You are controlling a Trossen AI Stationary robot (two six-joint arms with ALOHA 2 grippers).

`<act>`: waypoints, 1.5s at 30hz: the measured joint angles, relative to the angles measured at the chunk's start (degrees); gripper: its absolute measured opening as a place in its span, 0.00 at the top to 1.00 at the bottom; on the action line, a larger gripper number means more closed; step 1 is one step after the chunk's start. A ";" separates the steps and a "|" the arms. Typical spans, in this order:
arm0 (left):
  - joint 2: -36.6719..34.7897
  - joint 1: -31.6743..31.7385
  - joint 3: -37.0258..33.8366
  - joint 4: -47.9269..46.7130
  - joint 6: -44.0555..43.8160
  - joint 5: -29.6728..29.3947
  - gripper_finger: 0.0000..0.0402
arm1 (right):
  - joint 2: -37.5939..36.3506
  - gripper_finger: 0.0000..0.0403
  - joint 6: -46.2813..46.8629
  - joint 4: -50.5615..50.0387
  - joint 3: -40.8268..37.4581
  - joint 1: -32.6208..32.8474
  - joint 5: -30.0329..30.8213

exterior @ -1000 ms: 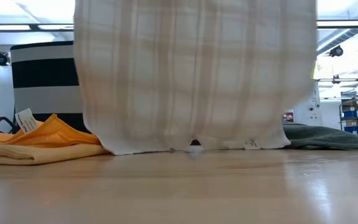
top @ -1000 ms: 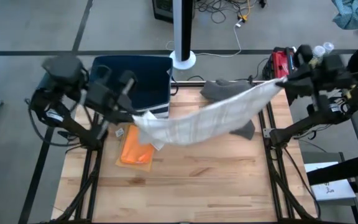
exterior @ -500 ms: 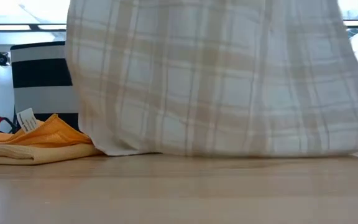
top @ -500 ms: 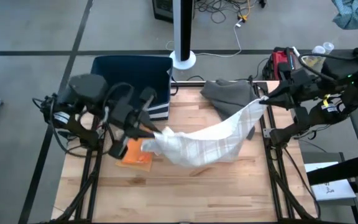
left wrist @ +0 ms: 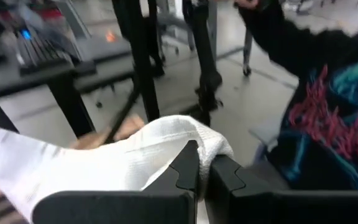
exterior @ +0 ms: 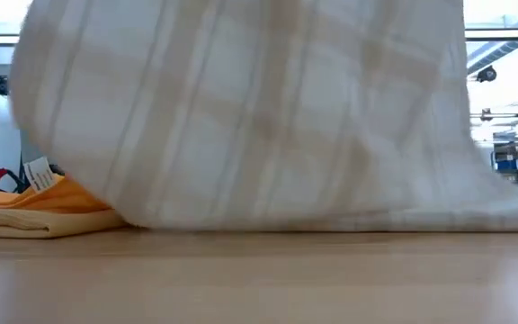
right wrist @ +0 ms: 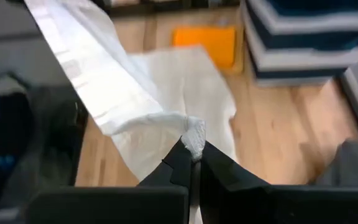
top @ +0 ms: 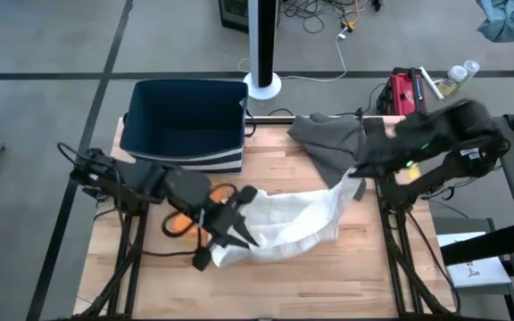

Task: Fold towel
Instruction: Fold the white patterned kitchen towel

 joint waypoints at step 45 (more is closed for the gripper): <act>-33.92 -1.85 -54.02 13.88 -13.88 -58.55 1.00 | 0.13 0.99 25.84 21.24 -48.60 24.75 66.87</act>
